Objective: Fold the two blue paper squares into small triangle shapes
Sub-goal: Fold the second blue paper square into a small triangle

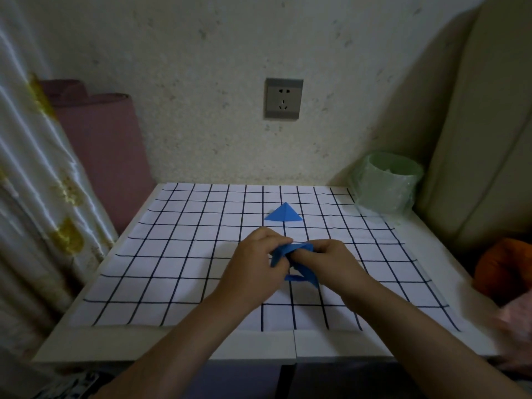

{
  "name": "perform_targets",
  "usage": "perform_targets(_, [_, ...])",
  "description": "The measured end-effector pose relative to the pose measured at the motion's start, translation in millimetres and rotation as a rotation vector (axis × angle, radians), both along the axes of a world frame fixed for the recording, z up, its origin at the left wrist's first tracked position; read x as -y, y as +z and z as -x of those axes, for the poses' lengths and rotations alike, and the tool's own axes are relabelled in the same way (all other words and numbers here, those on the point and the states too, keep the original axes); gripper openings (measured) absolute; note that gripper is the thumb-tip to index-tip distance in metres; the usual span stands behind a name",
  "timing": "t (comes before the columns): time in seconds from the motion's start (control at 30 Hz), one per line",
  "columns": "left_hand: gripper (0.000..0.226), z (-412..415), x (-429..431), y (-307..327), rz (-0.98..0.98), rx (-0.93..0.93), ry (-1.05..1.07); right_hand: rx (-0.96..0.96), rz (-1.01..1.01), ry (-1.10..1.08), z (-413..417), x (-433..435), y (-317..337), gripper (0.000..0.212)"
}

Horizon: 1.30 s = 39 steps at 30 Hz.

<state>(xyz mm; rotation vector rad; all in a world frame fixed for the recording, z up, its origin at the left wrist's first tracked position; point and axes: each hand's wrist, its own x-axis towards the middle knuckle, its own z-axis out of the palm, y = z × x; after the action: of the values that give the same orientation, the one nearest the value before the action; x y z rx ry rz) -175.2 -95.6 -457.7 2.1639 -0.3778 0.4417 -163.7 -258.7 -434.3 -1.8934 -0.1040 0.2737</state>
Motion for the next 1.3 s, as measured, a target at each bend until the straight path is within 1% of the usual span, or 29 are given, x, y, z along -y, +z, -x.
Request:
perform_targets(0.1, [0.031,-2.2,-2.7,0.5,0.019,-0.028,0.052,-0.107,-0.031,-0.011,-1.4,6.8,7.2,0.020])
perform_targets(0.2, [0.026,-4.6,-5.2,1.5,0.084,-0.097,0.104,-0.212,-0.156,0.076,-3.4,17.3,12.3,0.027])
perform_targets(0.27, [0.020,-5.8,-5.4,2.7,0.139,-0.147,0.106,-0.173,-0.124,0.132,-3.2,21.6,13.5,0.034])
perform_targets(0.3, [0.018,-5.8,-5.1,3.4,0.162,-0.169,0.102,-0.141,-0.095,0.140,-2.2,22.0,13.7,0.033])
perform_targets(0.43, [0.019,-4.6,-2.9,3.5,0.166,-0.208,0.095,-0.021,-0.049,0.122,1.6,15.2,11.4,0.019])
perform_targets(0.57, [0.025,-4.0,-2.3,2.4,0.170,-0.236,0.059,0.074,-0.025,0.057,3.0,9.2,8.6,0.011])
perform_targets(0.67, [0.026,-4.4,-0.8,2.3,0.198,-0.272,0.028,0.082,-0.021,-0.024,0.4,8.4,7.5,0.008])
perform_targets(0.77, [0.027,-5.0,1.6,1.4,0.268,-0.315,0.025,0.069,0.061,-0.080,-3.1,9.4,5.6,0.006])
perform_targets(0.9, [0.022,-4.1,5.3,0.7,0.260,-0.318,-0.005,0.017,0.128,-0.124,-6.3,10.1,-0.6,0.006])
perform_targets(1.0, [0.020,-3.0,6.1,0.6,0.294,-0.348,-0.013,0.013,0.098,-0.141,-6.3,9.4,-3.6,0.007])
perform_targets(1.13, [0.023,-1.0,4.3,3.9,0.339,-0.398,-0.038,0.010,0.078,-0.088,-4.9,9.7,-0.6,0.004])
perform_targets(1.3, [0.028,1.1,5.7,7.1,0.375,-0.483,-0.066,0.028,0.108,-0.141,-6.0,9.5,-4.5,0.006])
